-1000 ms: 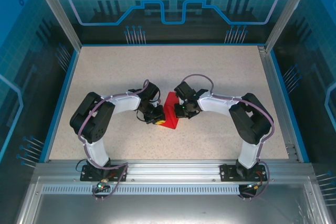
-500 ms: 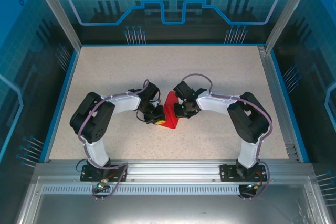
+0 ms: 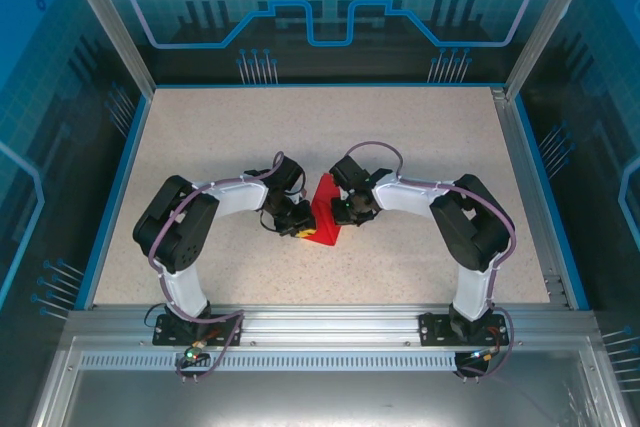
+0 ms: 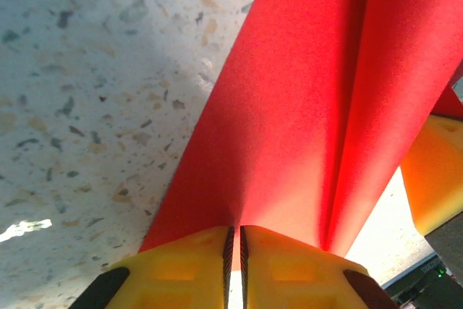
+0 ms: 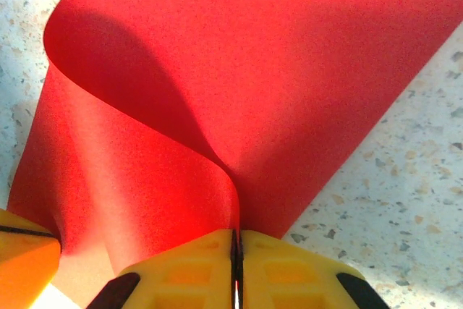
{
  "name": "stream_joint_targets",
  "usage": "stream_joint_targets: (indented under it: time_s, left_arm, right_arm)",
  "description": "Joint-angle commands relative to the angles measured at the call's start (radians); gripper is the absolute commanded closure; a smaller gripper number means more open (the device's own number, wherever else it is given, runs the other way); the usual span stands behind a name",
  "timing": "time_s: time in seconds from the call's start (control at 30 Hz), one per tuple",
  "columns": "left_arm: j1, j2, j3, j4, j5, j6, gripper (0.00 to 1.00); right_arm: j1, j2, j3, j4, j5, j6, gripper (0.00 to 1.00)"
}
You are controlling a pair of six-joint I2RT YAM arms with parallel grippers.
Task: Fold a paper plane with a square sheet of paper (pick it up from the middle)
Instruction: Fold the triangle a second time at the center of the table.
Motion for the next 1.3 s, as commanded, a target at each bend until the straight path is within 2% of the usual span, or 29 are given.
stream_joint_targets:
  time_s: [0.0, 0.1, 0.23, 0.4, 0.53, 0.7, 1.27]
  left_arm:
    - [0.004, -0.041, 0.002, -0.016, -0.019, 0.004, 0.84]
    - [0.014, -0.102, -0.02, 0.023, -0.014, -0.024, 0.85]
    - [0.07, -0.166, -0.06, 0.153, 0.068, -0.081, 1.0]
    - [0.127, -0.156, -0.109, 0.386, 0.196, -0.201, 1.0]
    - [0.127, -0.096, -0.104, 0.505, 0.258, -0.266, 1.0]
    - [0.126, -0.043, -0.098, 0.564, 0.285, -0.295, 1.0]
    - [0.077, 0.07, -0.063, 0.558, 0.267, -0.265, 1.0]
  right_arm:
    - [0.017, 0.034, 0.02, -0.048, 0.03, -0.01, 0.9]
    - [0.017, 0.038, 0.019, -0.054, 0.04, -0.011, 0.9]
    - [0.018, 0.038, 0.014, -0.057, 0.047, -0.011, 0.9]
    - [0.018, 0.041, 0.011, -0.056, 0.05, -0.01, 0.9]
    - [0.018, 0.044, 0.013, -0.053, 0.049, -0.006, 0.9]
    - [0.017, 0.047, 0.016, -0.054, 0.048, -0.004, 0.9]
    - [0.018, 0.053, 0.003, -0.048, 0.047, 0.001, 0.91]
